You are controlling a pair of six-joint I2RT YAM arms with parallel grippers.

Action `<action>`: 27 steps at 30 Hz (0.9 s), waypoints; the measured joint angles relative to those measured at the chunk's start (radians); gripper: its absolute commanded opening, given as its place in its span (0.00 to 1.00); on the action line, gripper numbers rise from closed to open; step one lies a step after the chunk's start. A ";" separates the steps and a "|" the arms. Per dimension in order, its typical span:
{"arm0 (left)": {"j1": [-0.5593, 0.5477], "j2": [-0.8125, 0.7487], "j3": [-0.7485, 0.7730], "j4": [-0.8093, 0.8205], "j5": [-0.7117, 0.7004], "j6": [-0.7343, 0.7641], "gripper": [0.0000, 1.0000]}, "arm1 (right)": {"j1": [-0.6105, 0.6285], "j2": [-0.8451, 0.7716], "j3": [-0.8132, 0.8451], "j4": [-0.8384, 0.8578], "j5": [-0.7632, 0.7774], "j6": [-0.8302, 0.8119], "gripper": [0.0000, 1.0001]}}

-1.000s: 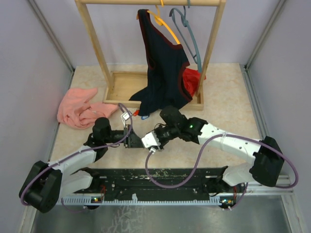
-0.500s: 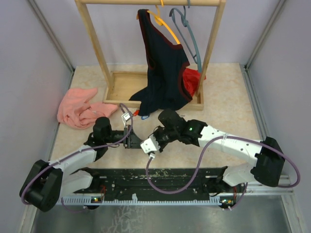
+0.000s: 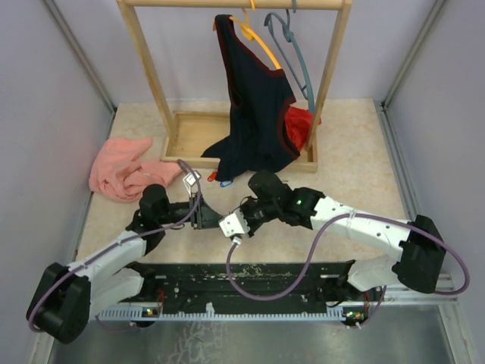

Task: Remove the keys from the keyring

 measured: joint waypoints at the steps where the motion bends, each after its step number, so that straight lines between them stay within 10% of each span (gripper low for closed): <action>1: 0.002 -0.022 0.000 -0.011 -0.010 0.008 0.49 | -0.006 0.000 0.000 0.006 -0.006 0.012 0.00; 17: 0.007 -0.576 -0.273 0.119 -0.367 0.202 0.59 | -0.146 0.003 0.002 0.062 -0.217 0.284 0.00; 27: -0.015 -0.541 -0.309 0.444 -0.478 0.310 0.58 | -0.240 0.028 0.002 0.153 -0.346 0.505 0.00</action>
